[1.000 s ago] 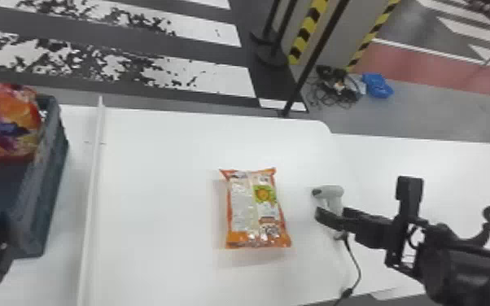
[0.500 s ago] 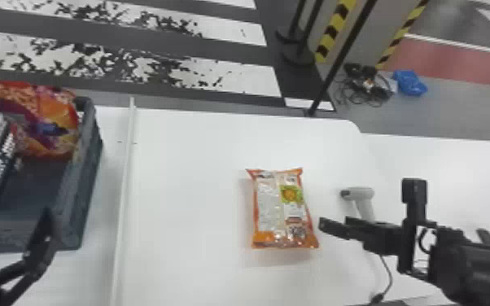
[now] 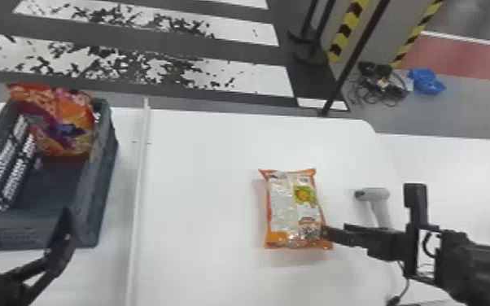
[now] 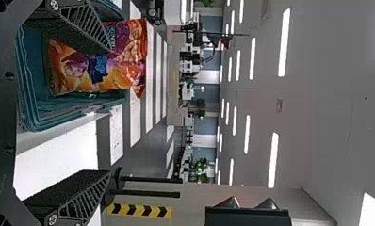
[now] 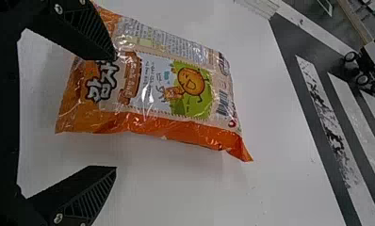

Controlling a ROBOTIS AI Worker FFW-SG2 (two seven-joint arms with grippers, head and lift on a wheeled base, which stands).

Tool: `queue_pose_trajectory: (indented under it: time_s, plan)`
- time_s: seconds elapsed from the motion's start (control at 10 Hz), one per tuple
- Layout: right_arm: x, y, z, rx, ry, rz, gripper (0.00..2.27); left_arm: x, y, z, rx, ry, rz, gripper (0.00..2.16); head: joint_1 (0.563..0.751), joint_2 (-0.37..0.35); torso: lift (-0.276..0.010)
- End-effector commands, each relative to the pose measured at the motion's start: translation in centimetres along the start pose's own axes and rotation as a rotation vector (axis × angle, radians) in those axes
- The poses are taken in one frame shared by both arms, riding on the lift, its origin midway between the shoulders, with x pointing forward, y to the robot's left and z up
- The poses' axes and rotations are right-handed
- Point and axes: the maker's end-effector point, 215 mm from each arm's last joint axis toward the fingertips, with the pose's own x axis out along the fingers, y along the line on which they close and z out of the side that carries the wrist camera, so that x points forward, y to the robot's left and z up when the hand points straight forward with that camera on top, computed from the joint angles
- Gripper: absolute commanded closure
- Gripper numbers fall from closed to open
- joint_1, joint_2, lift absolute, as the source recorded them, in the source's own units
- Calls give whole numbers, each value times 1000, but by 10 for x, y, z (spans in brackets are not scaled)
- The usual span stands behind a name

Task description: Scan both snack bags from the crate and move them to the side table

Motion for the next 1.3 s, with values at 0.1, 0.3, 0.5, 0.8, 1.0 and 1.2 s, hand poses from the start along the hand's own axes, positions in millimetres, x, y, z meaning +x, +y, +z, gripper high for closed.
queue_pose_trajectory:
  time_s: [0.1,0.3,0.5,0.8,1.0,1.2]
  plan:
    - [11,7,-1,-33,39,21,103,0,1,-1,1,1,1,83,695,-190,-75]
    - [20,10,-5,-50,68,31,103,-1,0,0,1,0,1,83,695,-171,-75]
    - [24,15,-12,-62,94,49,103,-1,1,-1,1,1,1,83,695,-163,-75]
    - [36,14,-23,-88,150,38,110,-1,1,-1,1,1,1,83,695,-148,-75]
    - [45,13,-27,-119,179,25,461,-2,1,-2,0,4,3,83,695,-142,-75]
    - [48,11,-28,-166,194,7,2057,-2,1,-2,0,4,3,83,695,-133,-75]
